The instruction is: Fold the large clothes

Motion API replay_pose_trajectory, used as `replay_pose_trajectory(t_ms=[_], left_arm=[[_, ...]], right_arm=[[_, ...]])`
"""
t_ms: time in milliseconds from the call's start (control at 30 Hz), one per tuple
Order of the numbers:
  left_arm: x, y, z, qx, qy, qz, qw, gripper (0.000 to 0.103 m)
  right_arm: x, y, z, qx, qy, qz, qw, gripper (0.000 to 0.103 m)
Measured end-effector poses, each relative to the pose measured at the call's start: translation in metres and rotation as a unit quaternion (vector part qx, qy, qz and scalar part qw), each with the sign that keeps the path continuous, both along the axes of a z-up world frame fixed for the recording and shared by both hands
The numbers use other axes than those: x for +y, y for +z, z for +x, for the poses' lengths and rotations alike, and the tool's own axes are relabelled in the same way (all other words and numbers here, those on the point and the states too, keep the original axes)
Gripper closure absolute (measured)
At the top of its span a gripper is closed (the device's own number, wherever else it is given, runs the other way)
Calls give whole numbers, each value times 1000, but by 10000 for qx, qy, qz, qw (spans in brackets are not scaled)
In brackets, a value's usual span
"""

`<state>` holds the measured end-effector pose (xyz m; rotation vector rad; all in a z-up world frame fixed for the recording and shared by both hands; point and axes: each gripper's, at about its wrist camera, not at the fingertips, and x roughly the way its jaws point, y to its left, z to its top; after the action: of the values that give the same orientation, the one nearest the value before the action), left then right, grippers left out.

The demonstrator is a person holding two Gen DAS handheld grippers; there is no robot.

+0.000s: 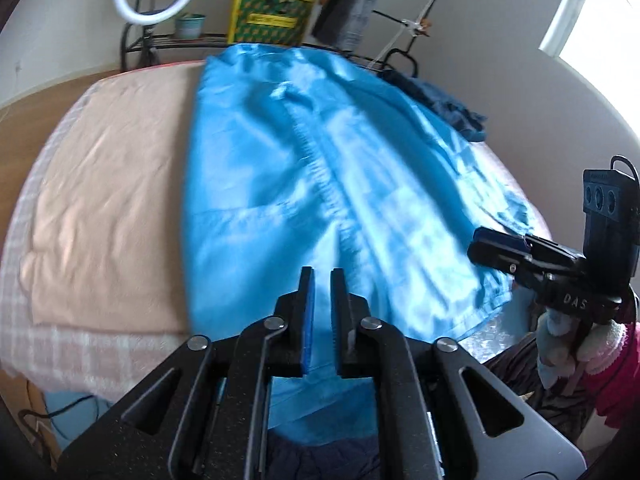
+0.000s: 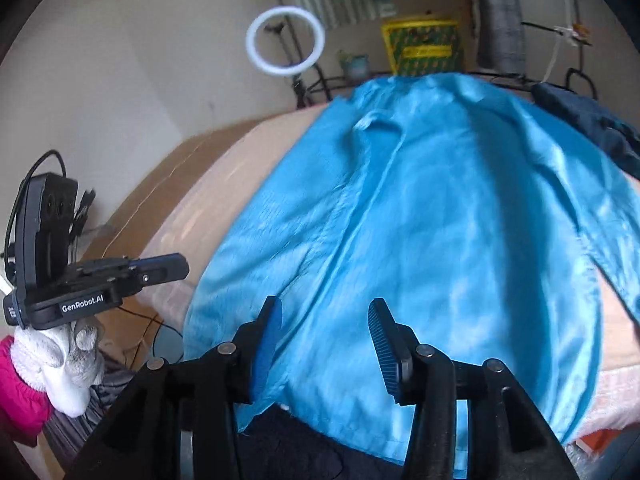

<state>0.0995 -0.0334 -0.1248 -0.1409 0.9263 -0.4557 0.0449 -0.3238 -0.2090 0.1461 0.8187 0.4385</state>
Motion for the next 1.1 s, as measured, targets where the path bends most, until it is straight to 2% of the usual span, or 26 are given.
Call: replay_pose_trajectory(t_ms=[67,100,233,333,467,567,667,700,800,867,933,967,1100], left_arm=[[-9,5,4,-2,-116,-59,9999,78],[-13,8,5,-10,-153,-78,9999,75],[-36,15,13,-55,-336,-51,9994,75],[-49,16,18,-14,-446,-15,9990,74],[-63,19,24,5,-543,84,9985,70],[-74,26,31,-62,-616,122,9980,61],[-84,29,42,-47,-735,2,9973,60],[-87,29,46,-22,-755,-34,9971,60],[-96,26,58,23,-809,-125,9966,60],[-100,20,65,58,-811,-118,9966,60],[-103,11,71,218,-801,-126,9965,60],[-105,6,74,319,-828,-146,9959,60],[-112,-6,80,465,-898,-99,9948,60]], right_arm=[[-20,10,-3,-134,-211,-40,9997,56],[-28,15,-3,-169,-279,-43,9995,54],[-62,28,-4,-231,-623,-52,9978,37],[-90,30,-2,-139,-930,-71,9955,31],[-129,30,-2,-47,-1256,151,9920,30],[-158,35,-7,-106,-1483,283,9885,30],[-192,37,-6,-135,-1840,280,9824,31],[-200,36,-5,-121,-1942,293,9804,35],[-250,32,0,4,-2522,349,9670,43],[-281,26,3,137,-2866,460,9568,43],[-314,15,8,344,-3311,561,9413,43],[-335,5,12,492,-3592,633,9298,44],[-380,-26,22,898,-4108,988,9019,47]])
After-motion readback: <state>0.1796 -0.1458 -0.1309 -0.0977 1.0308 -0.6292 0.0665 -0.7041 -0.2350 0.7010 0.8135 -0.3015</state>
